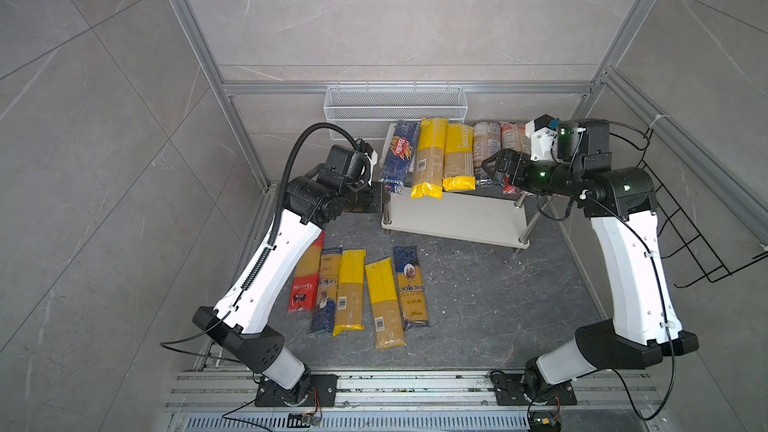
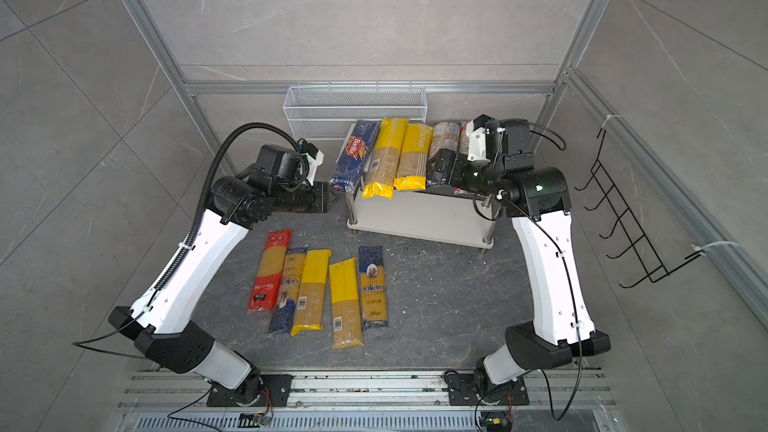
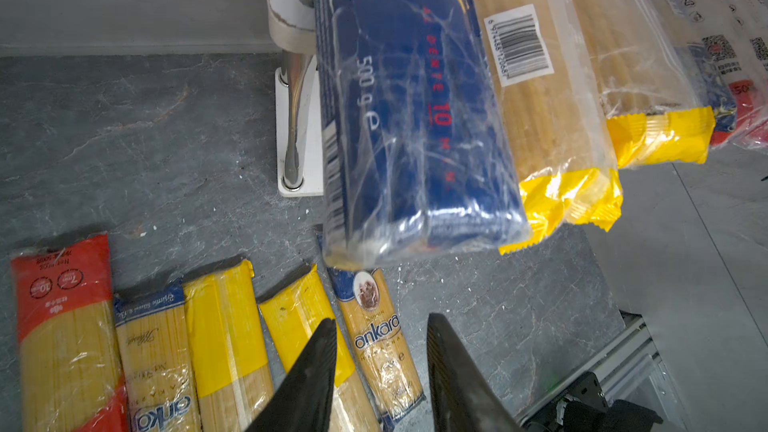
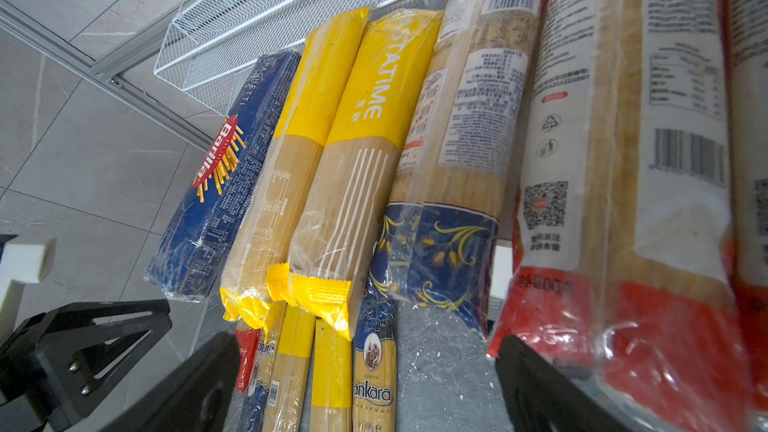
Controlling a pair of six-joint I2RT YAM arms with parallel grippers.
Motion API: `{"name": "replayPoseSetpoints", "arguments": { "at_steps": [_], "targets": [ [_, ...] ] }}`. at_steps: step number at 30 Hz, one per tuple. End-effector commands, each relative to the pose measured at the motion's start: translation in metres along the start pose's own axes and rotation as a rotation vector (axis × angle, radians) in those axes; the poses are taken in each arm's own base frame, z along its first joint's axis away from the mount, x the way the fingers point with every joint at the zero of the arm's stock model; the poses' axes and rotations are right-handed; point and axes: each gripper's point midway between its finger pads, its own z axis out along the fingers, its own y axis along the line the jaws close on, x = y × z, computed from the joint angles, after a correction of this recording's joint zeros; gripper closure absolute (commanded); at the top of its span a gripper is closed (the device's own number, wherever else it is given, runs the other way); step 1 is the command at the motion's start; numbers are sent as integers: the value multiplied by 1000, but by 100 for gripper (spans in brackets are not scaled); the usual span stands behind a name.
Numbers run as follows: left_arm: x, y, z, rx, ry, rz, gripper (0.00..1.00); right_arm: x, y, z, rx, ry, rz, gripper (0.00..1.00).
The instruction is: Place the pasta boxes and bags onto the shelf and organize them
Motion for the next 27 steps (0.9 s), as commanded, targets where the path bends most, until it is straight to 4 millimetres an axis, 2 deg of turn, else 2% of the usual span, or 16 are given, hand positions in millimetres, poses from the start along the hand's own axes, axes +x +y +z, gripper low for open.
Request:
{"name": "replayPoseSetpoints", "arguments": {
  "at_steps": [1, 13, 20, 23, 27],
  "targets": [
    [-19, -9, -2, 29, -46, 53, 62, 0, 0, -1, 5, -3, 8, 0],
    [-32, -12, 21, 24, -19, 80, 63, 6, -7, 7, 35, 20, 1, 0],
    [-38, -4, 28, 3, -15, 74, 61, 12, -10, 15, 39, 44, 2, 0],
    [-38, -7, 27, 20, -12, 75, 53, 12, -10, 15, 39, 48, -2, 0],
    [-35, -6, 20, 15, -7, 75, 25, 13, -11, 12, 43, 50, -16, 0]
  ]
}}
